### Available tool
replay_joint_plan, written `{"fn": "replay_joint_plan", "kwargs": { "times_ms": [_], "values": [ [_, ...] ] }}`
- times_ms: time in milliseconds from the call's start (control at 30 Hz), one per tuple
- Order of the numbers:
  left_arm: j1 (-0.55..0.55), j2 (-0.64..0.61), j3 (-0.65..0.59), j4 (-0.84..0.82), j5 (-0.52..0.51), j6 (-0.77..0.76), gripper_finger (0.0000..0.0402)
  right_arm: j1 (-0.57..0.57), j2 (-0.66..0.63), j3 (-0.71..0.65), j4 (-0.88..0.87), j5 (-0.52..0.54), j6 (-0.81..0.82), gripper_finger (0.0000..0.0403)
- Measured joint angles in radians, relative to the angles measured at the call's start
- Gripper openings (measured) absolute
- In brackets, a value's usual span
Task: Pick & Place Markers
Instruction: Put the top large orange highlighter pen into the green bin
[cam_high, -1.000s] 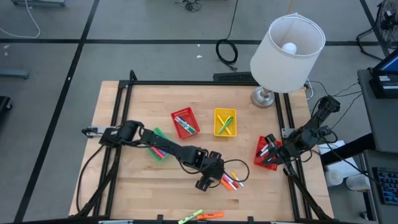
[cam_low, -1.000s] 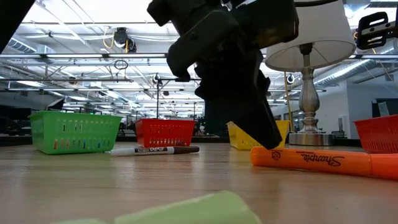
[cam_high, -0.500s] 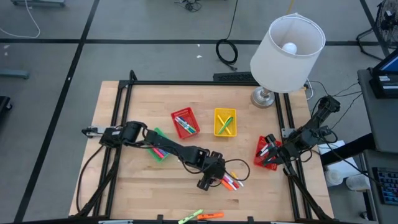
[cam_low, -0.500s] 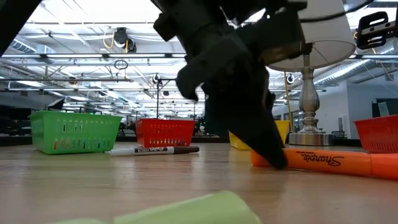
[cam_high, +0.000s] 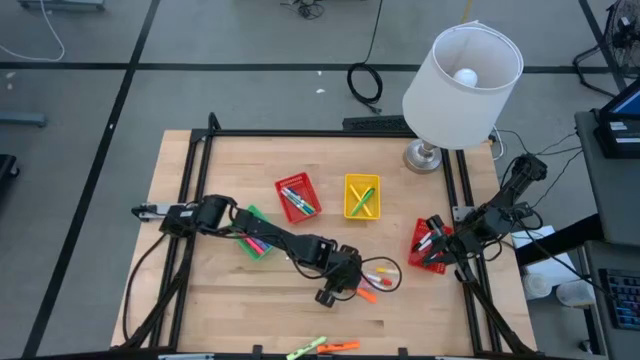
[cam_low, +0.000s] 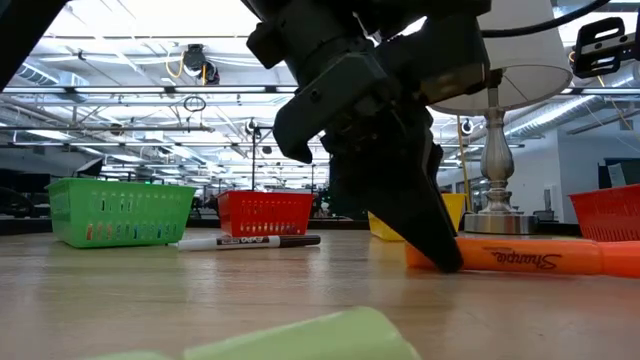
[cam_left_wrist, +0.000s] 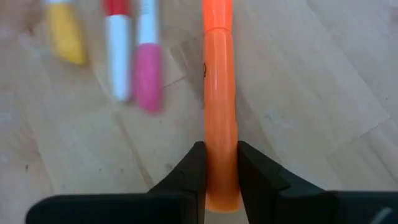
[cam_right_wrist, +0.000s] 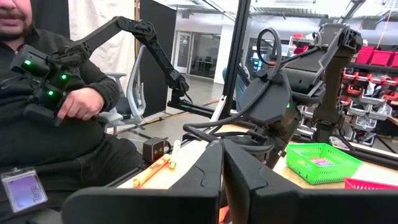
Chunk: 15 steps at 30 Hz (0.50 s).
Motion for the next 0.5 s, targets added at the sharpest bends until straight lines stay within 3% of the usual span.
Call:
{"fn": "replay_joint_plan", "kwargs": {
  "times_ms": [300, 500],
  "values": [
    [-0.019, -0.057, -0.003, -0.12, -0.007, 0.049, 0.0069, 0.0, 0.0, 0.0, 0.0, 0.0, 0.001, 0.0001],
    [-0.046, -0.243, -0.003, -0.327, -0.182, 0.08, 0.0069, 0.0, 0.001, 0.0, 0.001, -0.002, 0.003, 0.0001]
  ]
}}
